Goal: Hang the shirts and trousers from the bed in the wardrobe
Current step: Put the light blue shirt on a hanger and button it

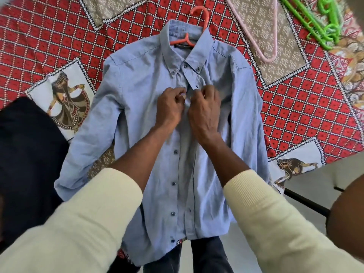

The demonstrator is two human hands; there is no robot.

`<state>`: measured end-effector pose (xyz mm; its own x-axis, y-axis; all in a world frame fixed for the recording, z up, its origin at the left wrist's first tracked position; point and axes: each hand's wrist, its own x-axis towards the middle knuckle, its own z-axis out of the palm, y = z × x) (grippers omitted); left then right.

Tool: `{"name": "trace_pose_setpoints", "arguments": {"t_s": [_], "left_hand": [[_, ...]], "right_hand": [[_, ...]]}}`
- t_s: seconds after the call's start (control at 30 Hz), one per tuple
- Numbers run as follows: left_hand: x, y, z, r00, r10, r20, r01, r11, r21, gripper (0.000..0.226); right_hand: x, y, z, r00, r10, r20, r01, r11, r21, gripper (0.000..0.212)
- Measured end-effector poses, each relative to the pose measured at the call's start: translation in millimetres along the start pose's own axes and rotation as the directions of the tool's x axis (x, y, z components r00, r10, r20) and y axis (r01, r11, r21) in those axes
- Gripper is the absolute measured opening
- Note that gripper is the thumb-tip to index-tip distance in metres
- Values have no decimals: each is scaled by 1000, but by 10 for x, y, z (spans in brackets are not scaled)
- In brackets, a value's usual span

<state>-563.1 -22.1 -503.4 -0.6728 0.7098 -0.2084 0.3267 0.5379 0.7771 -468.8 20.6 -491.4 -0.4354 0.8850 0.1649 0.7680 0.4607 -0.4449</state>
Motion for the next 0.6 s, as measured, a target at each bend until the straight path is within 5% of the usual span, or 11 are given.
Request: {"name": "trace_pose_setpoints", "arguments": {"t_s": [0.17, 0.37, 0.5, 0.6], "left_hand": [[96, -1, 22, 925, -376, 48, 372, 875, -312, 10], [172, 47, -47, 871, -464, 162, 484, 753, -445, 13], [212, 78, -24, 825, -509, 245, 555, 652, -517, 14], [282, 130, -35, 784, -580, 220, 600, 618, -508, 11]], "right_hand": [[161, 47, 203, 974, 178, 138, -185, 982, 35, 17], [277, 34, 121, 920, 329, 212, -369, 909, 194, 25], [199, -113, 99, 952, 269, 145, -302, 898, 320, 19], [222, -192, 161, 881, 370, 294, -463, 802, 377, 15]]}}
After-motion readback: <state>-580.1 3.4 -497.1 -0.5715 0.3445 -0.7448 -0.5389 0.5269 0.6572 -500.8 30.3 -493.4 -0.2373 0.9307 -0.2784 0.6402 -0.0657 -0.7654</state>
